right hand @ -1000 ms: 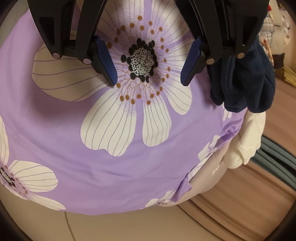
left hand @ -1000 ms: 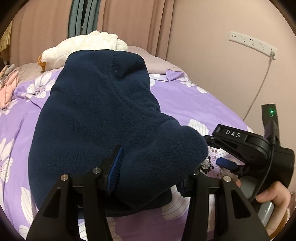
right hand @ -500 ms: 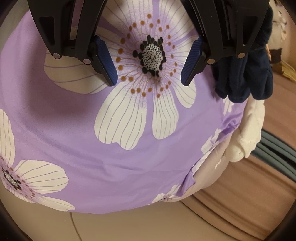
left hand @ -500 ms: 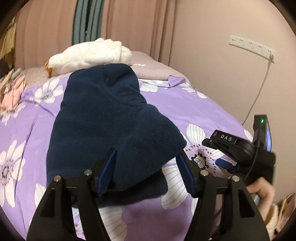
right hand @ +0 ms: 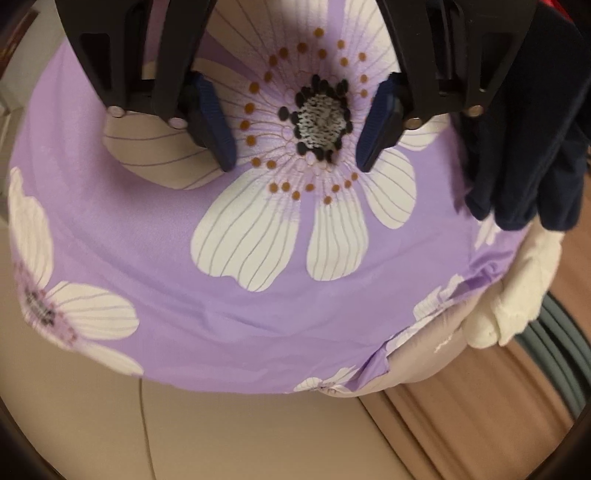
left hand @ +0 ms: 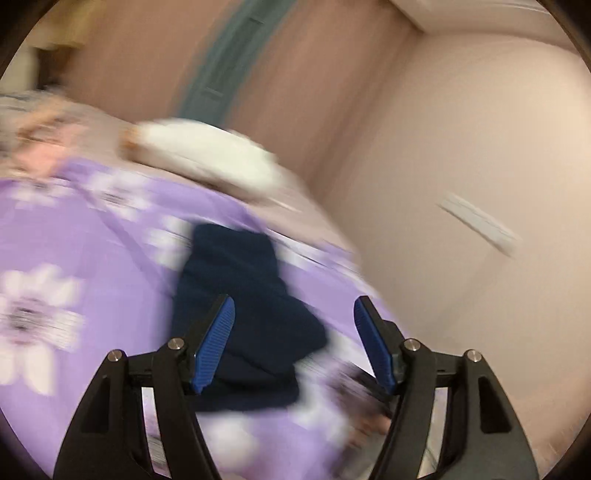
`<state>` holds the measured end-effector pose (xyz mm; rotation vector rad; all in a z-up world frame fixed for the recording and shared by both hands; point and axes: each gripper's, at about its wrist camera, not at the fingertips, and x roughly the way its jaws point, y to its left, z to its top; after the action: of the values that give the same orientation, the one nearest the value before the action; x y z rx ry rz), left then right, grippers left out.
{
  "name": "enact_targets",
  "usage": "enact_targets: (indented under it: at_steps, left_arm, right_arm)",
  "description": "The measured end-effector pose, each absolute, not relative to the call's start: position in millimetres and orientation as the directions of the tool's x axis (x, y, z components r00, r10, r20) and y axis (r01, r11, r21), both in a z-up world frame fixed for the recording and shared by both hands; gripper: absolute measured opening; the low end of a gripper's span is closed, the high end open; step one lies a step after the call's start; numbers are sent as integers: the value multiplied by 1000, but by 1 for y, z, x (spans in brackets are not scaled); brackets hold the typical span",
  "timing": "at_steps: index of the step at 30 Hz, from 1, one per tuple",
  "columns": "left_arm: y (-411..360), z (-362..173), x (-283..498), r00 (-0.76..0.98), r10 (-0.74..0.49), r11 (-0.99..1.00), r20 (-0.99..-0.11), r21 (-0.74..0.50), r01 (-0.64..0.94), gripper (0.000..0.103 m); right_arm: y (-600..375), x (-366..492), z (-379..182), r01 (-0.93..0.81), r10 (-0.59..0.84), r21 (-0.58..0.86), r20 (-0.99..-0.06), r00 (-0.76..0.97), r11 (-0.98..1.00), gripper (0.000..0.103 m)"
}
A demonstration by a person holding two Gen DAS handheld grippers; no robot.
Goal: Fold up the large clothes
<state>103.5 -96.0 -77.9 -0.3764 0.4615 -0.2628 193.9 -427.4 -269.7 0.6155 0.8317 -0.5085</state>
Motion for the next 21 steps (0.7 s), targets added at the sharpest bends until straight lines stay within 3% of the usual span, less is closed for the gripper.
enact_targets:
  at_steps: [3,5,7,11,16,21]
  left_arm:
    - [-72,-103,140,882,-68,954,-467,-289,-80,47]
    - [-56,-127,163,828,-47,944,-558,-297,-146,31]
    - [-38,-151,177,795,-87,909,-600,-373,-183,28]
    - [-29,-166,195,780,60,915,-623,-278,-292,27]
    - [-23,-149,227,817,45,910,-575,-315,-271,30]
    - [-38,-130,296,812,81,921,-578,-267,-282,28]
  right_arm:
    - [-428,195,-269,642,-216,254,-800,560,723,40]
    - [-430,195,-266,643,-218,261,-794,567,720,33]
    - [-429,192,-258,633,-229,279,-768,599,722,28]
    - [-420,181,-224,577,-229,345,-679,698,740,25]
    - [-390,188,-158,428,-131,477,-537,833,768,25]
    - [-335,245,-122,337,-95,455,-476,874,824,25]
